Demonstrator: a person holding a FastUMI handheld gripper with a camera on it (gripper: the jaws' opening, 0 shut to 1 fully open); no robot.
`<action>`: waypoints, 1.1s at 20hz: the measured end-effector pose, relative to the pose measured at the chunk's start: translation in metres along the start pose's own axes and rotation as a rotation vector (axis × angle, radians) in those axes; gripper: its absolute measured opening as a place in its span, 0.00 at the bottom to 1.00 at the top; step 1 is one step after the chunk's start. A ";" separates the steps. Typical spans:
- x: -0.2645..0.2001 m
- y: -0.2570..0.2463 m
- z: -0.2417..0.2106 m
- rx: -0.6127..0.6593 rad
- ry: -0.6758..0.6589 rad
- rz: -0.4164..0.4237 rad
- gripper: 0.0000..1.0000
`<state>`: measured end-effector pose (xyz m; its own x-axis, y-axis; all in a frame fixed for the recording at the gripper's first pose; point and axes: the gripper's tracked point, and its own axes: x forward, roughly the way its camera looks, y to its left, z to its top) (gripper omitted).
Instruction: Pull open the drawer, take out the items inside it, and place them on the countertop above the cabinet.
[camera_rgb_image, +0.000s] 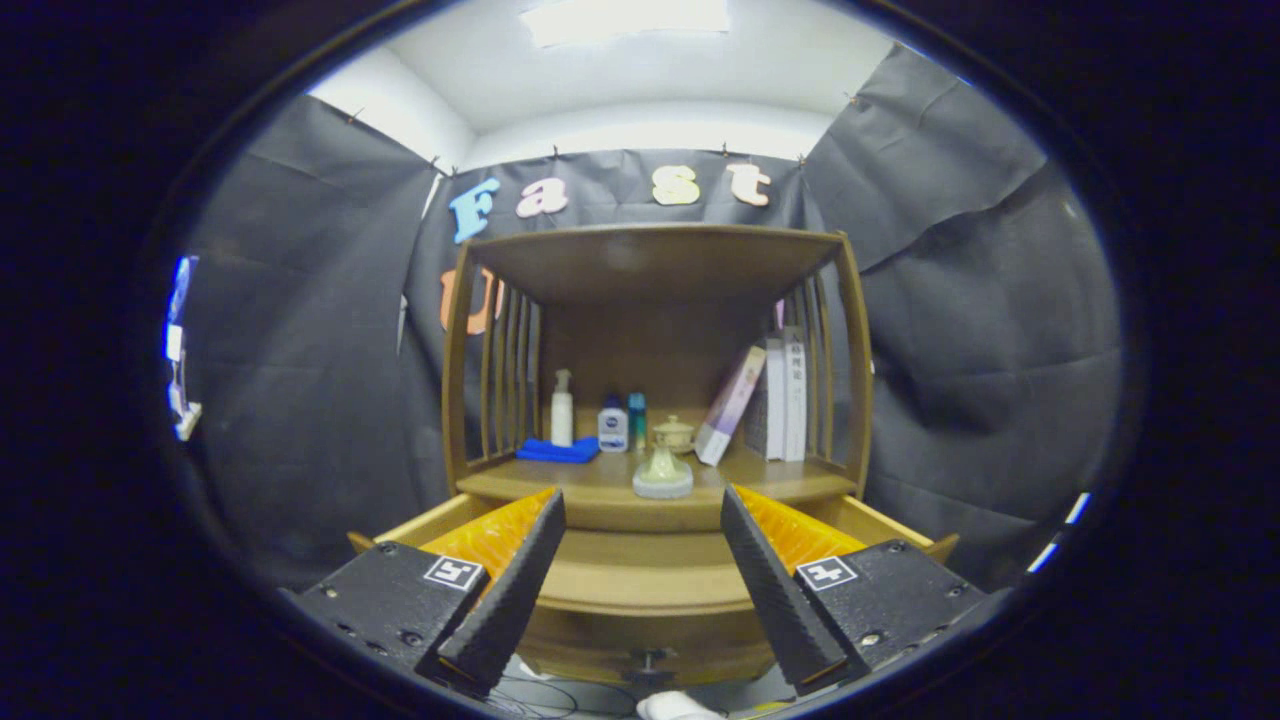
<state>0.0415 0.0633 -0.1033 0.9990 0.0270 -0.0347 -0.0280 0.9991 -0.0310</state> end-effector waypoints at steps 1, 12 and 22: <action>-0.003 -0.001 -0.015 0.007 0.025 -0.001 0.99; 0.002 -0.027 -0.107 0.015 0.189 -0.056 0.99; 0.024 -0.026 -0.108 0.027 0.192 -0.061 0.99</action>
<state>0.0627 0.0346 -0.2111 0.9740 -0.0373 -0.2233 0.0354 0.9993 -0.0124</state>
